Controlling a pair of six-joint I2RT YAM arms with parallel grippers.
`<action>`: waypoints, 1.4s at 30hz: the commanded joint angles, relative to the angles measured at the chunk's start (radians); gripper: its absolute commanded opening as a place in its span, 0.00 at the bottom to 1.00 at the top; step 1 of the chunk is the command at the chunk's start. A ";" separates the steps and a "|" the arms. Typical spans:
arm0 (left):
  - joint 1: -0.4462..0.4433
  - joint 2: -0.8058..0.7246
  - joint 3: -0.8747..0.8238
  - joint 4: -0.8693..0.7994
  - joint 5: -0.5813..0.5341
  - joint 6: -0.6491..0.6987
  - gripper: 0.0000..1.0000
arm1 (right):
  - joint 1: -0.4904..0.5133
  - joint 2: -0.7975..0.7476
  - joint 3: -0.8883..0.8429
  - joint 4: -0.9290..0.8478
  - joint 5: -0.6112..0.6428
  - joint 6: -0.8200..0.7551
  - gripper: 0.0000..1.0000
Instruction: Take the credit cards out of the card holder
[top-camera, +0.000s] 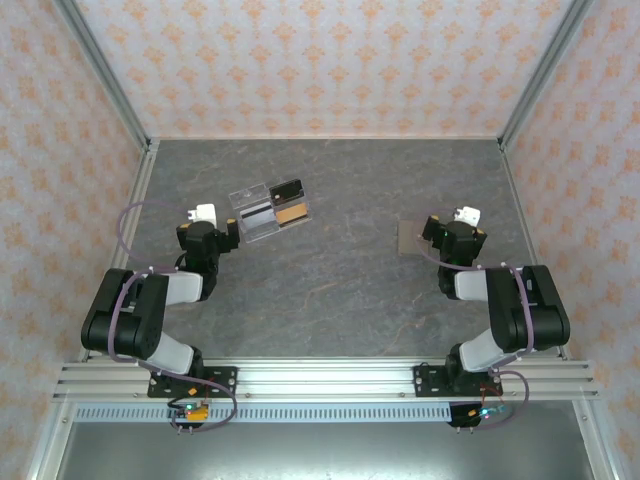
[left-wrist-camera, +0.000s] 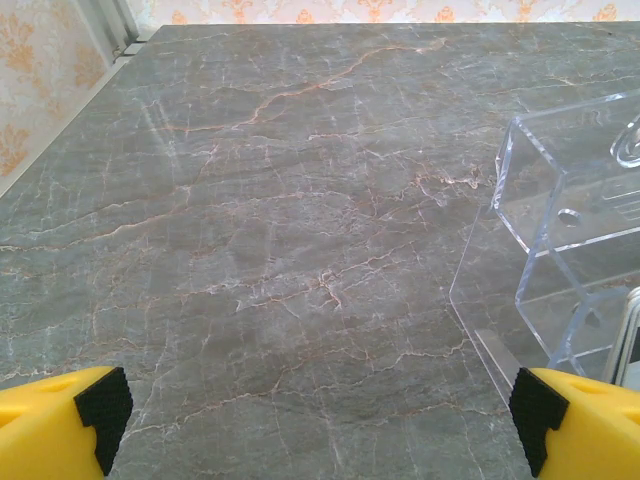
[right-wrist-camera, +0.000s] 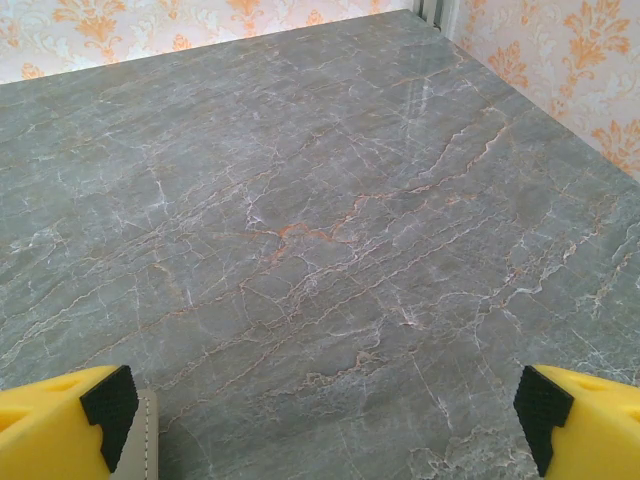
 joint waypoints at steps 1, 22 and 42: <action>0.008 0.004 0.018 0.020 0.004 0.009 1.00 | -0.004 0.001 0.012 0.012 0.020 0.012 0.99; 0.008 0.004 0.018 0.020 0.006 0.009 1.00 | -0.004 0.004 0.016 0.007 0.020 0.012 0.99; 0.008 -0.211 0.032 -0.196 -0.043 -0.029 1.00 | -0.005 -0.235 0.059 -0.263 0.152 0.063 0.99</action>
